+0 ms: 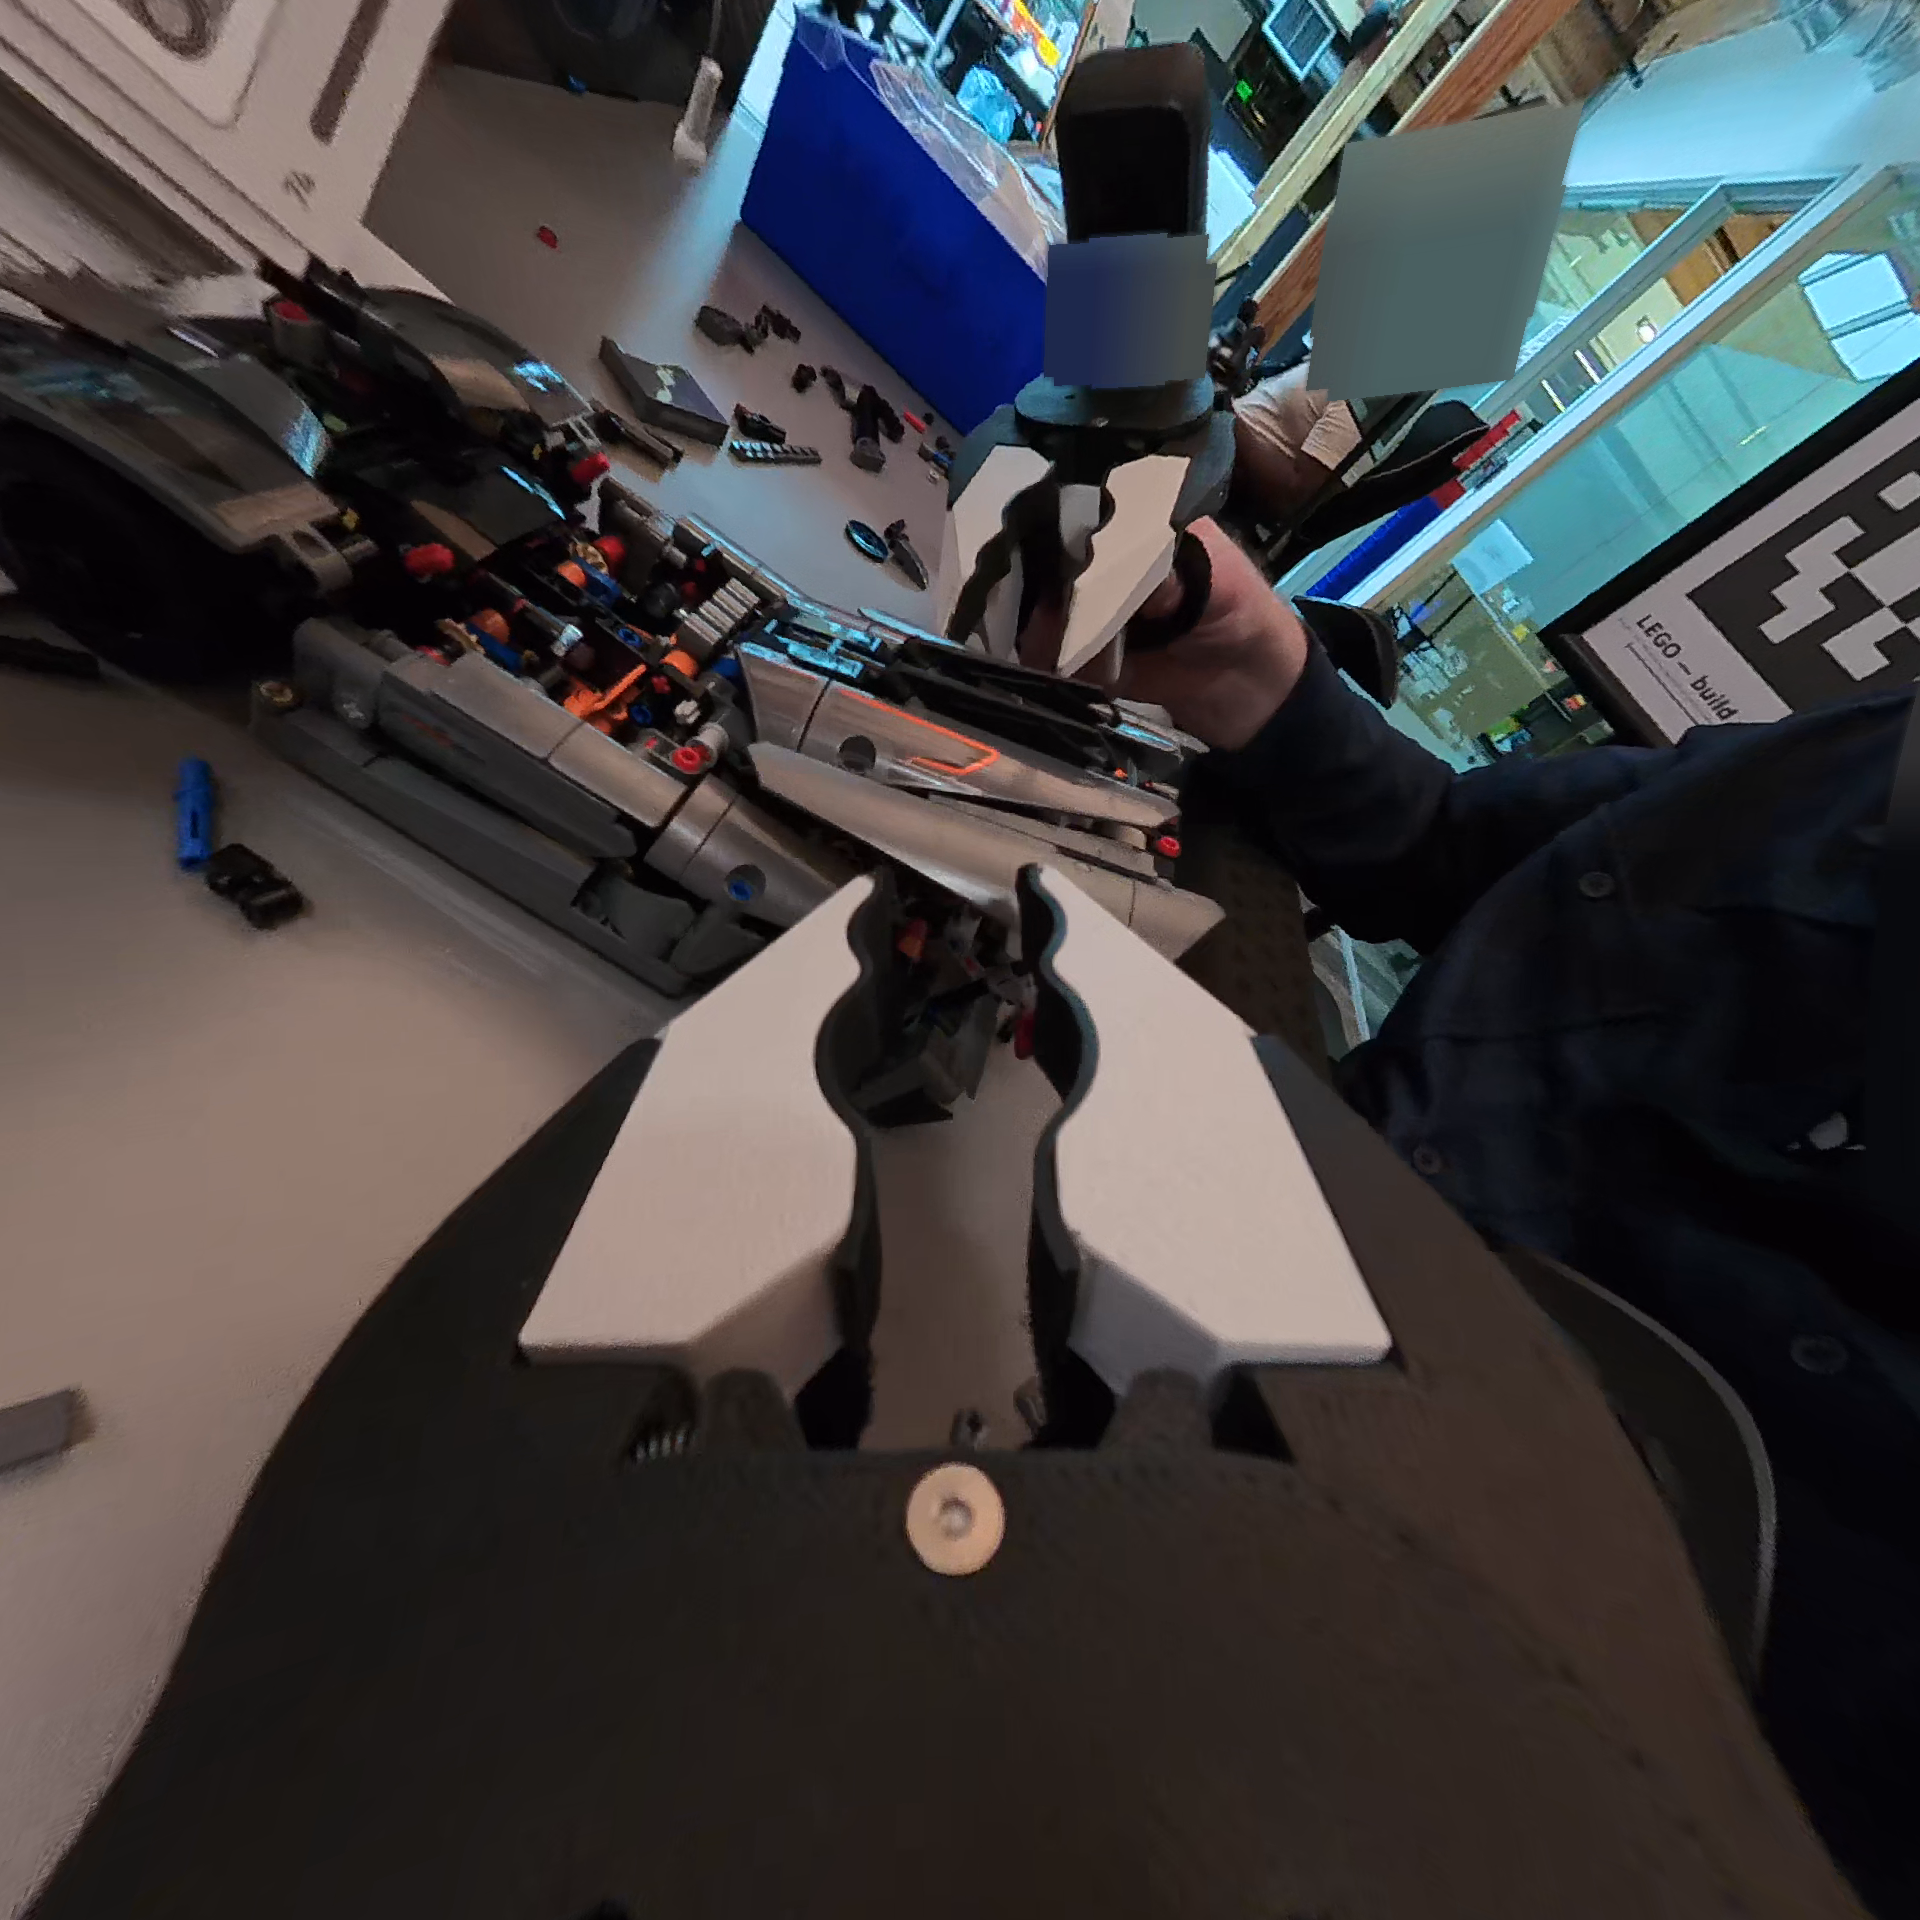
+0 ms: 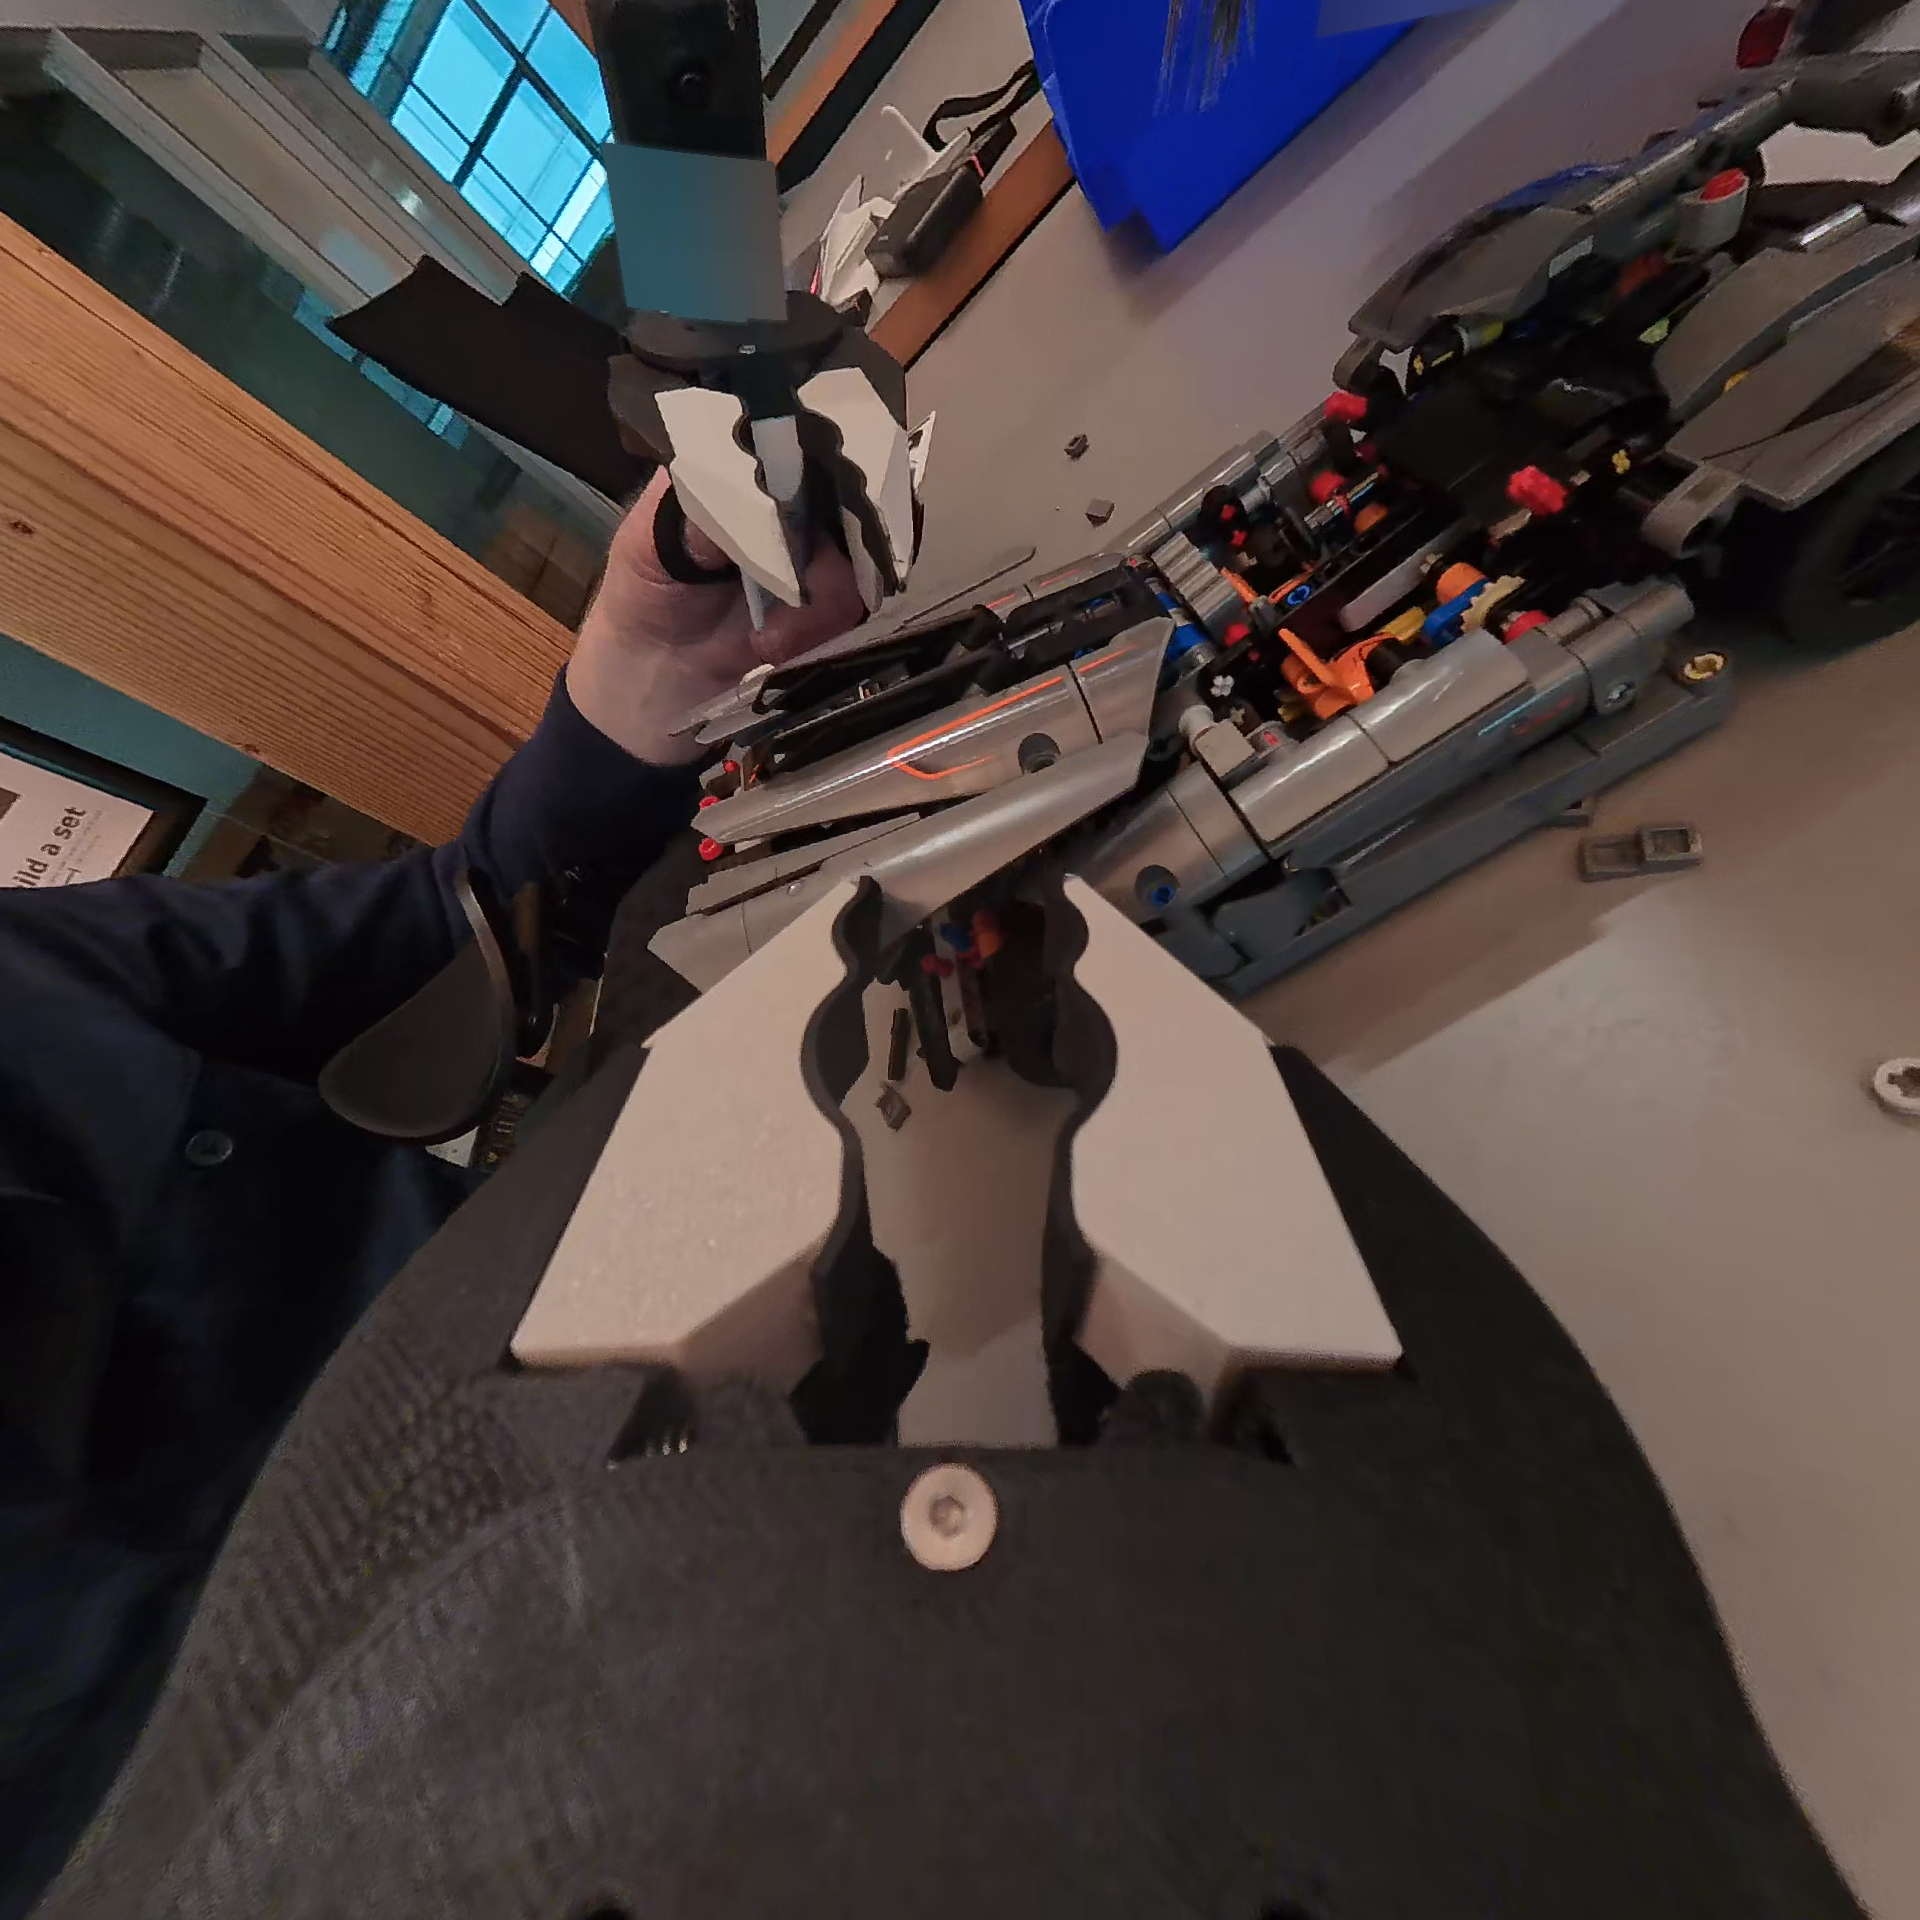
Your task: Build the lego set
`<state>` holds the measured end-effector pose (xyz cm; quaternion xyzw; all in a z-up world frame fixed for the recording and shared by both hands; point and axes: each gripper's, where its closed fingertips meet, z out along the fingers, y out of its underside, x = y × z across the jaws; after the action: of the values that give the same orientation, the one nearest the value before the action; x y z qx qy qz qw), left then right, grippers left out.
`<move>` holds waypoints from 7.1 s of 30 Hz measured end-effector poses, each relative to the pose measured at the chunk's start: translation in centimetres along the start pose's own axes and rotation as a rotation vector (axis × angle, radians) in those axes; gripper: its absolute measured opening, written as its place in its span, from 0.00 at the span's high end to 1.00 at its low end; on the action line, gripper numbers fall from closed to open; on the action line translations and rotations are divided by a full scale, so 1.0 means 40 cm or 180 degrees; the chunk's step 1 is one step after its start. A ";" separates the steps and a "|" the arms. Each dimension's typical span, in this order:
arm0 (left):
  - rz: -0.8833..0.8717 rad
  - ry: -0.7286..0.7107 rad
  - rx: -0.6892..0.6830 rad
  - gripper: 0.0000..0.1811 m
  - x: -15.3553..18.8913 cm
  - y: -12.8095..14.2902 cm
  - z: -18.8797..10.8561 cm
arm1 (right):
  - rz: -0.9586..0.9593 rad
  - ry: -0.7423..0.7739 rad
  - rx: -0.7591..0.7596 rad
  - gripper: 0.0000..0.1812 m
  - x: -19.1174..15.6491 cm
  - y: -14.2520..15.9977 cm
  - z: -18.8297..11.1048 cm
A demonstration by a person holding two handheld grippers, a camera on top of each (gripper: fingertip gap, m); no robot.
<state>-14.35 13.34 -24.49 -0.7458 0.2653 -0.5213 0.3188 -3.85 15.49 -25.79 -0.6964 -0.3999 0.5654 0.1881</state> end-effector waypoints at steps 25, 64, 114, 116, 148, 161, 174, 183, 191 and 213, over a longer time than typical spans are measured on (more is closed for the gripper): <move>-0.0147 0.0174 0.0046 0.91 0.003 0.009 0.043 | 0.0284 -0.0300 -0.0003 0.90 -0.015 0.006 0.005; 0.0247 0.0110 0.0014 0.92 0.016 0.011 0.034 | 0.0295 -0.0334 -0.0030 0.92 -0.022 0.012 0.008; -0.0644 0.0745 0.0416 0.91 0.002 -0.007 0.054 | 0.0955 -0.0672 0.0231 0.91 -0.006 -0.012 0.024; -0.0700 0.0758 0.0428 0.94 -0.003 -0.006 0.054 | 0.0955 -0.0678 0.0216 0.92 -0.006 -0.010 0.024; -0.0284 0.0553 0.0269 0.96 0.008 0.002 0.050 | 0.0981 -0.0640 0.0191 0.95 -0.007 0.002 0.004; -0.0268 0.0525 0.0233 0.96 0.009 0.007 0.046 | 0.0937 -0.0624 0.0190 0.95 -0.009 0.000 0.005; -0.0357 0.0558 0.0258 0.96 0.003 0.005 0.050 | 0.0911 -0.0604 0.0170 0.95 -0.011 0.000 0.013; -0.0415 0.0497 0.0269 0.96 -0.008 0.003 0.052 | 0.0896 -0.0583 0.0154 0.95 -0.010 0.000 0.022; -0.0525 0.0548 0.0299 0.96 -0.014 -0.004 0.054 | 0.0900 -0.0580 0.0145 0.95 -0.009 -0.001 0.028; -0.0791 0.0753 0.0062 0.96 -0.025 0.006 0.059 | 0.0938 -0.0446 0.0109 0.95 0.000 0.012 0.022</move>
<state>-12.45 14.39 -25.89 -0.7031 0.2017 -0.6434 0.2257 -4.52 15.02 -26.39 -0.7031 -0.2960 0.6408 0.0866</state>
